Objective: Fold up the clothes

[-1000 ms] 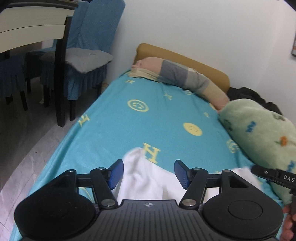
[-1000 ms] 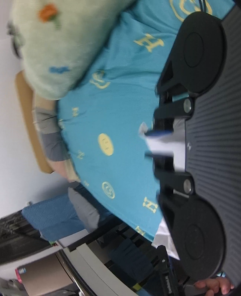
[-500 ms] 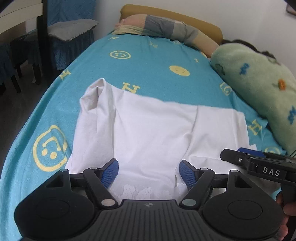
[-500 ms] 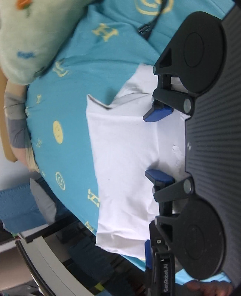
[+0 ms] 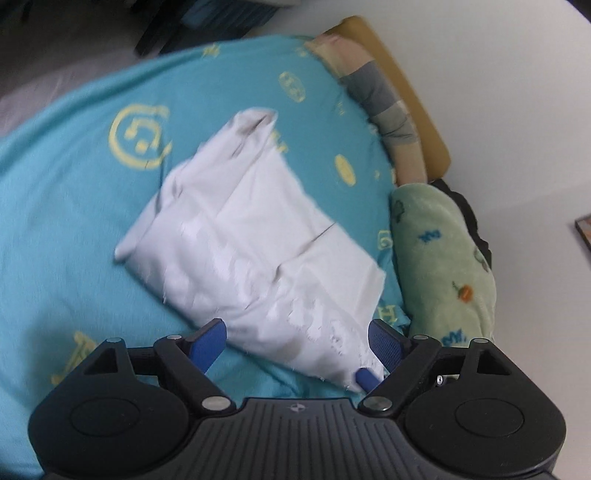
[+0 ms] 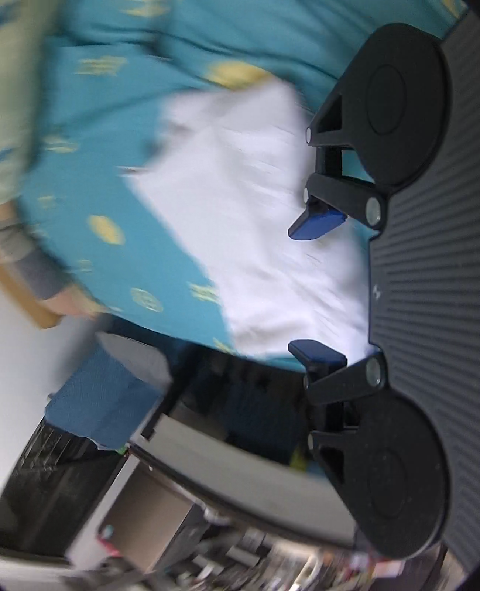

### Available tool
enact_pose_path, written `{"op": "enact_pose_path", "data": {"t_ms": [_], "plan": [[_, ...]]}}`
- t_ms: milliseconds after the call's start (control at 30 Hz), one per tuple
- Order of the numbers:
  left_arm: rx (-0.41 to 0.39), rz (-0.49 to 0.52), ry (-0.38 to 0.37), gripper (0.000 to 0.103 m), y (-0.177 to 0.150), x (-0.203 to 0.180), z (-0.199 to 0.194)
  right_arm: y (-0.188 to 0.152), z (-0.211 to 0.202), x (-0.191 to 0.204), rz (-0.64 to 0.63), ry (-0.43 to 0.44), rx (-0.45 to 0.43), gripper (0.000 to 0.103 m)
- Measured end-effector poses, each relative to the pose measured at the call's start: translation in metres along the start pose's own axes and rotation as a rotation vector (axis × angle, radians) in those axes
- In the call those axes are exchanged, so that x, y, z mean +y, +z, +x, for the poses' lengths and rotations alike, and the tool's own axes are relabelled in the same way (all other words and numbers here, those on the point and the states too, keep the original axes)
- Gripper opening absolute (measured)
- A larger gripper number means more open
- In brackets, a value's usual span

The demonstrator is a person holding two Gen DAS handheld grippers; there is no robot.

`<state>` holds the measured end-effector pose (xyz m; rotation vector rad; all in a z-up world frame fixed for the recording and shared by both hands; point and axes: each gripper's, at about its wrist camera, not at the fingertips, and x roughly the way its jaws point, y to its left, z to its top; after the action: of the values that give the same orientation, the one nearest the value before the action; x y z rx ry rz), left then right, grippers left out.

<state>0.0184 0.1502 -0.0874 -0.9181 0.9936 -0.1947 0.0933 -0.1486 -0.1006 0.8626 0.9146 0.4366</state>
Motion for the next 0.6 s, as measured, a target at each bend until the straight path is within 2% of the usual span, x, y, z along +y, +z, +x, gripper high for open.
{"op": "enact_pose_path", "data": {"t_ms": [67, 100, 167, 233, 333, 433, 567, 600], "plan": [[0.026, -0.054, 0.005, 0.086, 0.004, 0.011, 0.014, -0.007, 0.016, -0.015, 0.139, 0.071, 0.091, 0.069], [0.039, -0.081, 0.007, 0.086, 0.006, 0.017, 0.021, -0.009, 0.023, -0.021, 0.193, 0.09, 0.113, 0.076], [0.059, -0.139, 0.014, 0.082, 0.01, 0.028, 0.035, -0.013, 0.036, -0.032, 0.284, 0.113, 0.144, 0.076], [0.034, -0.189, 0.029, 0.077, 0.016, 0.037, 0.038, -0.015, 0.046, -0.038, 0.327, 0.109, 0.164, 0.076], [-0.004, -0.236, 0.043, 0.065, 0.023, 0.047, 0.039, -0.016, 0.058, -0.048, 0.387, 0.102, 0.176, 0.076], [-0.042, -0.277, 0.052, 0.038, 0.03, 0.055, 0.04, -0.014, 0.065, -0.059, 0.444, 0.091, 0.163, 0.076], [-0.078, -0.238, -0.006, 0.021, 0.031, 0.047, 0.03, -0.011, 0.061, -0.066, 0.474, 0.065, 0.123, 0.075], [-0.087, -0.228, -0.021, 0.02, 0.031, 0.045, 0.028, -0.01, 0.057, -0.068, 0.481, 0.062, 0.103, 0.075]]}}
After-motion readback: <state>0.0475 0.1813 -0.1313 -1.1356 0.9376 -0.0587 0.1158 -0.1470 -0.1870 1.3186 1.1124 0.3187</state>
